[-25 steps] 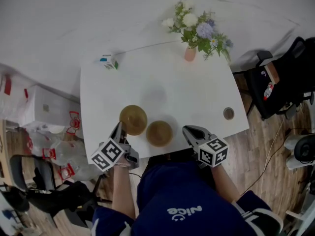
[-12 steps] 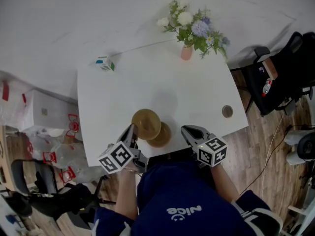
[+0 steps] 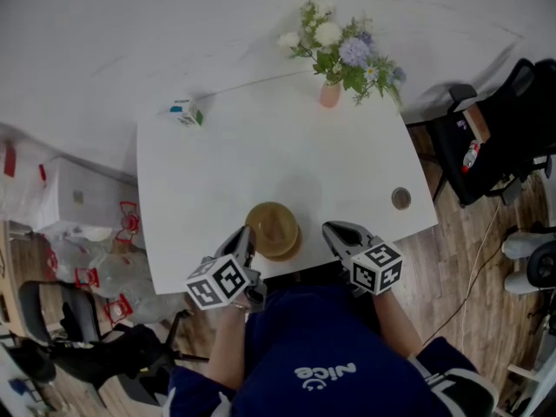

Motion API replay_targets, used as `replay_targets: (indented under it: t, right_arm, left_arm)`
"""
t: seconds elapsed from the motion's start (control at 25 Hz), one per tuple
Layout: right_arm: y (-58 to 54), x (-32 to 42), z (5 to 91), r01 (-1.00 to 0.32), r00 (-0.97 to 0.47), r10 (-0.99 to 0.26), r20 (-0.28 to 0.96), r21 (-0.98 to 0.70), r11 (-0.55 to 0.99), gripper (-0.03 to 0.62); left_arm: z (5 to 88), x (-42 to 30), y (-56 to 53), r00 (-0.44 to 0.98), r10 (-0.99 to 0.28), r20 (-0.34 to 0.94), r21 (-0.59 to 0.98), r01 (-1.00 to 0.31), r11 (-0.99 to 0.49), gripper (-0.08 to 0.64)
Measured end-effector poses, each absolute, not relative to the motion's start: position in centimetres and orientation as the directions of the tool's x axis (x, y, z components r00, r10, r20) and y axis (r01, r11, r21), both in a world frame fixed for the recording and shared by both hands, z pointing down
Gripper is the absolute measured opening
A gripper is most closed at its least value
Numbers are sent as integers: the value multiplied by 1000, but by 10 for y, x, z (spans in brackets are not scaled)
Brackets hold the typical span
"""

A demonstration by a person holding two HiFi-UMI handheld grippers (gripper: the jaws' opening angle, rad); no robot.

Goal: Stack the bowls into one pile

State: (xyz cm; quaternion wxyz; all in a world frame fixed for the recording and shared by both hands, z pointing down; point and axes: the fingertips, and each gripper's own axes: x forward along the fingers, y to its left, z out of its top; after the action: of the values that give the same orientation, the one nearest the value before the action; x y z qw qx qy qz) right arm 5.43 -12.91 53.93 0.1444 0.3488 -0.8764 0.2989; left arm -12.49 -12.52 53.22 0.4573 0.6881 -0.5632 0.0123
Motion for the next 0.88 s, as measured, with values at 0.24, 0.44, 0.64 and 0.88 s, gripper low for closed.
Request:
replay_targets:
  t: [0.24, 0.44, 0.64, 0.88]
  right_arm:
    - [-127, 57, 540, -701, -711, -527, 465, -420, 576, 32]
    - [-127, 59, 540, -703, -710, -529, 465, -422, 572, 32]
    - [-125, 60, 541, -704, -709, -530, 465, -425, 568, 32]
    - [-123, 61, 542, -704, -709, -527, 468, -426, 569, 32]
  left_arm:
    - [542, -117, -122, 368, -735, 570, 578, -815, 40, 29]
    - [551, -108, -119, 379, -707, 596, 562, -826, 31, 29]
    - [557, -104, -114, 360, -671, 648, 487, -873, 2, 31]
    - [567, -104, -109, 343, -650, 678, 457, -889, 8, 31]
